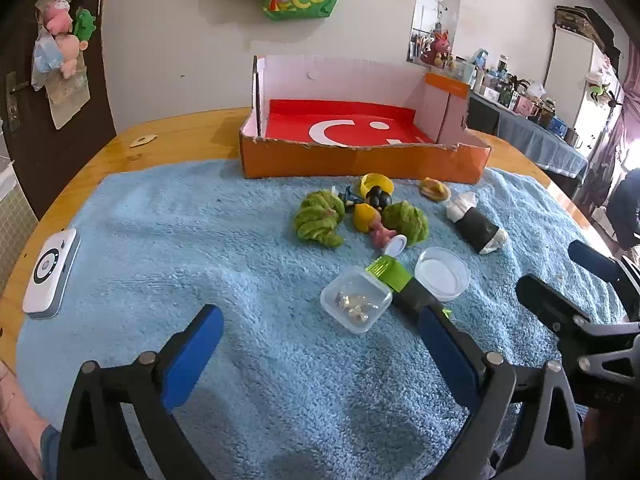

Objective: Organize objects
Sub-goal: 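Move the left tool to the clear plastic box while the right tool approaches the black-and-white roll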

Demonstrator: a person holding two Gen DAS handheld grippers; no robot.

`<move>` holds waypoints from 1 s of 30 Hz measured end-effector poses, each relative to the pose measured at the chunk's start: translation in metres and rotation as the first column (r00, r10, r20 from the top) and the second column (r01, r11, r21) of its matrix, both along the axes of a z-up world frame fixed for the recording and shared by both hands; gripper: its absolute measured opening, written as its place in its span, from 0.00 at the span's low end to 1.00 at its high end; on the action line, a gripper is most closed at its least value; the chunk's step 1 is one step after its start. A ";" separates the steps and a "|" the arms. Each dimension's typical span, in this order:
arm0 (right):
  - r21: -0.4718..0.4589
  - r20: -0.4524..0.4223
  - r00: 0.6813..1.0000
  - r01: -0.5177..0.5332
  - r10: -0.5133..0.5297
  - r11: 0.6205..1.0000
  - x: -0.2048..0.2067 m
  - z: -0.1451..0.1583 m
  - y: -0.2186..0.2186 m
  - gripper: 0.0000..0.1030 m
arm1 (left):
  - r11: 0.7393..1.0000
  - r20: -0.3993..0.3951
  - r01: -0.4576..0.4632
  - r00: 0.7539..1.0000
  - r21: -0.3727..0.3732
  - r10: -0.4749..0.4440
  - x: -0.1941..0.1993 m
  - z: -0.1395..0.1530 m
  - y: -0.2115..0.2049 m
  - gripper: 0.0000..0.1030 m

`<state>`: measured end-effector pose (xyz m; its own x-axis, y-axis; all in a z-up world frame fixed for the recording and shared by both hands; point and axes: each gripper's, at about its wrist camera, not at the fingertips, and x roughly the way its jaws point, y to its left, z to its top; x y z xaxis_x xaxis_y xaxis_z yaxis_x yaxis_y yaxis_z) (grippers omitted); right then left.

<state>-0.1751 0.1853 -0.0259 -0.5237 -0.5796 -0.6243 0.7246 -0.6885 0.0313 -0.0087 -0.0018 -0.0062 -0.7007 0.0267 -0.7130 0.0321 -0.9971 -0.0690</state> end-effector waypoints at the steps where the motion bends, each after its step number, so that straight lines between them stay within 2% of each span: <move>1: 0.003 0.001 1.000 -0.001 0.001 1.000 -0.001 -0.001 -0.001 0.98 | 1.000 0.002 0.002 1.000 0.002 -0.002 -0.001 0.000 0.000 0.94; 14: 0.032 0.033 0.999 0.001 -0.002 0.999 -0.011 -0.012 -0.011 0.98 | 1.000 0.022 -0.009 1.000 -0.001 0.009 -0.003 -0.003 0.000 0.94; 17: 0.046 0.039 0.999 0.007 -0.009 0.999 -0.015 -0.013 -0.013 0.98 | 1.000 0.038 -0.011 0.999 -0.012 0.012 -0.006 -0.007 0.001 0.89; 25: 0.068 0.070 0.997 0.010 -0.015 0.998 -0.034 -0.014 -0.026 0.90 | 1.000 0.057 -0.024 0.998 -0.021 0.025 -0.015 -0.010 -0.001 0.88; 30: 0.072 0.093 0.996 -0.007 0.000 0.997 -0.044 -0.011 -0.036 0.90 | 0.999 0.071 -0.022 0.997 -0.030 0.024 -0.022 -0.010 -0.001 0.88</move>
<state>-0.2195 0.1490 -0.0370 -0.4597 -0.5328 -0.7105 0.7234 -0.6887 0.0484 -0.0309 -0.0033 -0.0162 -0.6485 -0.0103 -0.7612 0.0593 -0.9976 -0.0369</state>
